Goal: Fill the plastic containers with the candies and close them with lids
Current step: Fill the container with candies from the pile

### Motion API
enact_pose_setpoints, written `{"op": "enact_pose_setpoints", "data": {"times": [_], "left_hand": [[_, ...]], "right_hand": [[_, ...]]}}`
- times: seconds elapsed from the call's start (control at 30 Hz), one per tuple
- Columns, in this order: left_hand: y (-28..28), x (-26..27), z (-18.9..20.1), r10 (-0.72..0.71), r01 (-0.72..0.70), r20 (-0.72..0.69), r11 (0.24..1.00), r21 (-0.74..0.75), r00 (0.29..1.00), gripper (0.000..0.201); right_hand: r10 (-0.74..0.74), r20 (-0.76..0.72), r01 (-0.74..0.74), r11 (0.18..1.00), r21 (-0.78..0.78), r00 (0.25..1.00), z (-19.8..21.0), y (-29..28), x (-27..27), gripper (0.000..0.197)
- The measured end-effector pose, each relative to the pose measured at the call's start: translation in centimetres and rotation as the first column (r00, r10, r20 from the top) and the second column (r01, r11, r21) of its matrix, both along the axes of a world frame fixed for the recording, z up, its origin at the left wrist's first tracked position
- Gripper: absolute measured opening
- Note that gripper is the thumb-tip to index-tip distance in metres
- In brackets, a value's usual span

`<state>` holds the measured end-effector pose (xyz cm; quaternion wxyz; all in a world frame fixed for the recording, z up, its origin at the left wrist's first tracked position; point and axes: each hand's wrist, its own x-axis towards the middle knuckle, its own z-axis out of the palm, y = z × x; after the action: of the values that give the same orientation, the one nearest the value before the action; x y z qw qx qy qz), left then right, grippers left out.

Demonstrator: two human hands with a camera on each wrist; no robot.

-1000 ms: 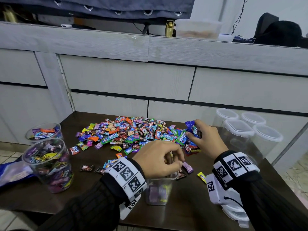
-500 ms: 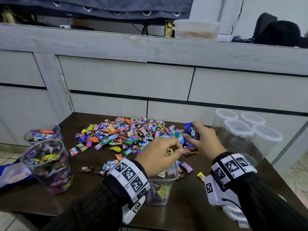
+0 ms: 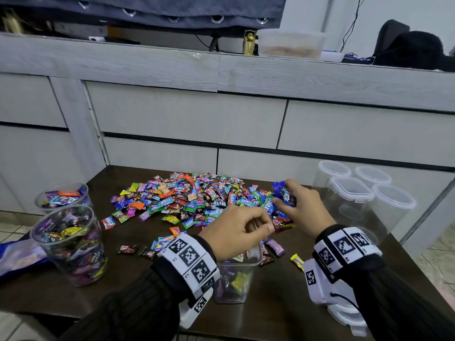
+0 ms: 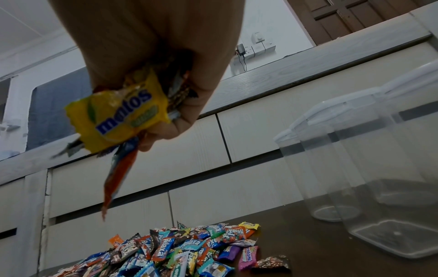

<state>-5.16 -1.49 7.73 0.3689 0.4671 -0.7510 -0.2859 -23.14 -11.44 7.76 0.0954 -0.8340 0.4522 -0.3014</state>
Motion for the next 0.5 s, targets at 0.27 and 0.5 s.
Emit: {"op": "enact_pose_setpoints", "data": {"times": [0.27,0.5], "left_hand": [[0.0,0.8,0.5,-0.061,0.06,-0.138,0.998,-0.008,0.989,0.025],[0.7,4.0,-0.9,-0.048,0.043,0.108,0.998,0.049,0.993,0.073]], "right_hand": [[0.002,-0.002,-0.002,1.0,0.008,1.0,0.5,0.1,-0.1,0.024],[0.04,0.083,-0.041,0.999,0.007,0.996,2.3,0.7,-0.2,0.018]]}}
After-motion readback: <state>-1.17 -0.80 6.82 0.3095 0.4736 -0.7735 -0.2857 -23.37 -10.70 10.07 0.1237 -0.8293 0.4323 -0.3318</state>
